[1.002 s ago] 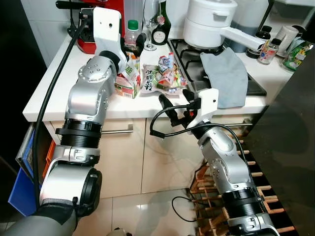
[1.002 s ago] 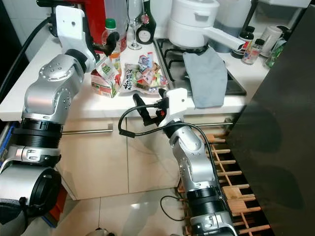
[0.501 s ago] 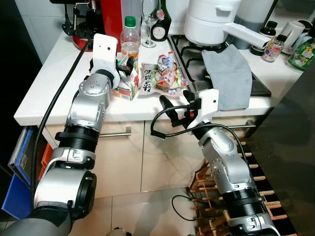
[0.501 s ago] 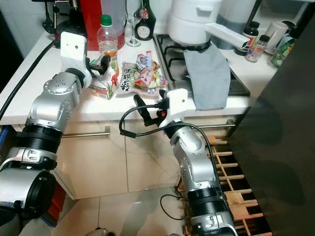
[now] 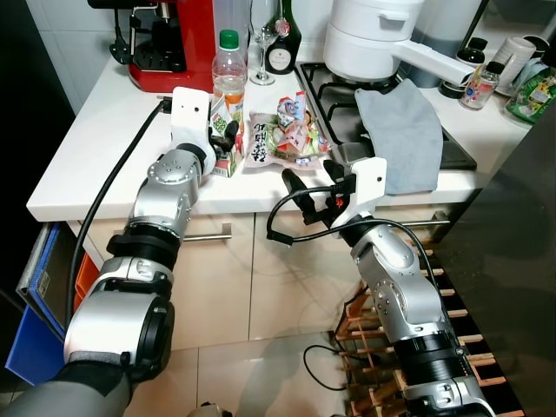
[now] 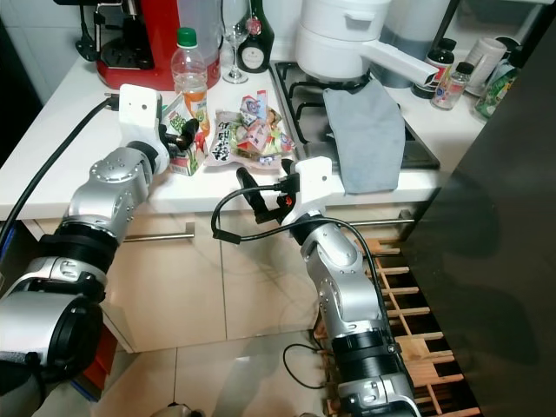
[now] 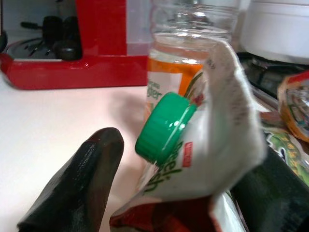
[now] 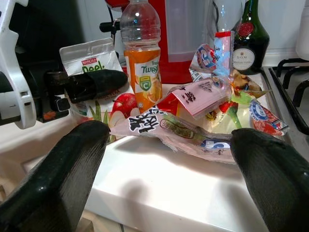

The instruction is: Restocking fridge

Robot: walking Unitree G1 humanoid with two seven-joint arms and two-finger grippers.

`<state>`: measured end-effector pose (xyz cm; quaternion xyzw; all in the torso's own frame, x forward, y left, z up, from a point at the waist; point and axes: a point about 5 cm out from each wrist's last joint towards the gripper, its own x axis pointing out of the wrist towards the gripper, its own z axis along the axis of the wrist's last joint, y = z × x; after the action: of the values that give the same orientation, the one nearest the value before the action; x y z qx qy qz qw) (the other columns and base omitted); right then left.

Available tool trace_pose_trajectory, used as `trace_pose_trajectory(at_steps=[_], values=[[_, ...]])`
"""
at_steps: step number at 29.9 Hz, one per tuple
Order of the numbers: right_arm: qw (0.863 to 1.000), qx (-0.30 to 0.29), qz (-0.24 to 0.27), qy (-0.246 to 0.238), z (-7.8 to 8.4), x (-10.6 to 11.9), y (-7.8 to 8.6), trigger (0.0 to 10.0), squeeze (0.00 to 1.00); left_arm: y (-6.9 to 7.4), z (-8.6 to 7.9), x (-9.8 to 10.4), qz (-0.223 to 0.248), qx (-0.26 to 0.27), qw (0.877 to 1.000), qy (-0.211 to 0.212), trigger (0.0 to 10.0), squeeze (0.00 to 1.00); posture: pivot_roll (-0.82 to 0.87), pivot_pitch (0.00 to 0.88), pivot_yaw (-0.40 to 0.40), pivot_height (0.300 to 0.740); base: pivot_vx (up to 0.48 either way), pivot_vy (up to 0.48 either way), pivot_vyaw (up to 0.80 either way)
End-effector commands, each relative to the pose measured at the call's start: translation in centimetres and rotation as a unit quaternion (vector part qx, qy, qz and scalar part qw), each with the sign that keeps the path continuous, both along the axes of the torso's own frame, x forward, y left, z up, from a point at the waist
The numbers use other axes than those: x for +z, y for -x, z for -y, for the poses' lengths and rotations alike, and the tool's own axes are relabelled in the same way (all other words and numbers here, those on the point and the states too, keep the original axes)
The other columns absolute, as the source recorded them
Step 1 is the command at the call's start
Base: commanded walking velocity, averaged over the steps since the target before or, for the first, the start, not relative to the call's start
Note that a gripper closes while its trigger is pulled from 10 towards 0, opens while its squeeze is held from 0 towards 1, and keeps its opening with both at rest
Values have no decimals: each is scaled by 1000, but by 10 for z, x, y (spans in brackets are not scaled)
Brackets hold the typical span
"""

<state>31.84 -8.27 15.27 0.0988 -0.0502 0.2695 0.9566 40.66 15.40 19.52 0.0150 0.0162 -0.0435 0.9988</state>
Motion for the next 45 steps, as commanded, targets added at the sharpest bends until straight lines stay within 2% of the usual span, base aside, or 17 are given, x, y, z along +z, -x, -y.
trace_pose_trajectory(at_steps=[1, 3, 10, 14, 17, 23, 27, 34, 35, 36, 37, 38, 44, 45], values=[[1000, 1, 0, 1, 2, 2, -2, 10000, 0, -1, 1, -1, -5, 7, 1000, 9, 0, 0, -46, 0, -26, 740, 0, 0, 0], [1000, -2, -1, 2, 4, 2, -2, 10000, 0, -3, 5, 10, 24, 0, 1000, 18, 0, 0, -50, 0, -27, 740, 0, 0, 0], [1000, -3, -1, 6, 6, 2, -3, 10000, 0, -5, 8, 21, 57, -15, 998, 32, 0, 0, -49, 0, -32, 740, 0, 0, 0], [1000, -4, 0, 7, 6, 2, -3, 10000, 0, -5, 8, 27, 77, -19, 997, 26, 0, 0, -51, 0, -29, 740, 0, 0, 0], [1000, -6, 2, 6, 5, 2, -3, 10000, 0, 0, 5, 44, 125, -23, 992, 11, 0, 0, -59, 0, -15, 740, 0, 0, 0], [1000, -9, 3, 11, 7, 1, -3, 10000, 0, 7, 0, 63, 177, -16, 984, -7, 0, 0, -64, 0, -17, 740, 0, 0, 0], [1000, -9, 1, 17, 10, -1, -3, 10000, 0, 18, -2, 81, 219, -12, 976, -7, 0, 0, -54, 0, -27, 740, 0, 0, 0], [1000, -5, -2, 17, 8, -2, -4, 10000, 0, 23, 4, 74, 212, -22, 976, -37, 0, 0, -28, 0, -40, 740, 0, 0, 0], [1000, -2, -4, 16, 6, -3, -4, 10000, 0, 25, 5, 75, 218, -17, 975, -38, 10000, 0, -17, 0, -42, 740, 0, 0, 0], [1000, -1, -4, 16, 5, -3, -4, 10000, 0, 26, 3, 76, 220, -17, 975, -27, 10000, 0, -16, 0, -40, 740, 0, 0, 0], [1000, 0, -4, 16, 3, -3, -4, 10000, 0, 27, 1, 77, 223, -17, 975, -21, 10000, 239, -16, 0, -40, 740, 0, 0, 0], [1000, 1, -3, 14, 2, -2, -4, 10000, 0, 27, -1, 77, 220, -20, 975, -16, 10000, 1000, -14, 0, -40, 740, 0, 0, 0], [1000, 22, 9, -3, -4, 4, 0, 10000, 0, 22, -15, 69, 172, 4, 985, -16, 10000, 1000, -13, 0, -34, 740, 0, 0, 0], [998, 52, 22, -16, -10, 13, 4, 10000, 0, 20, -17, 74, 172, 1, 985, -2, 10000, 1000, -25, 0, -35, 740, 0, 0, 0]])
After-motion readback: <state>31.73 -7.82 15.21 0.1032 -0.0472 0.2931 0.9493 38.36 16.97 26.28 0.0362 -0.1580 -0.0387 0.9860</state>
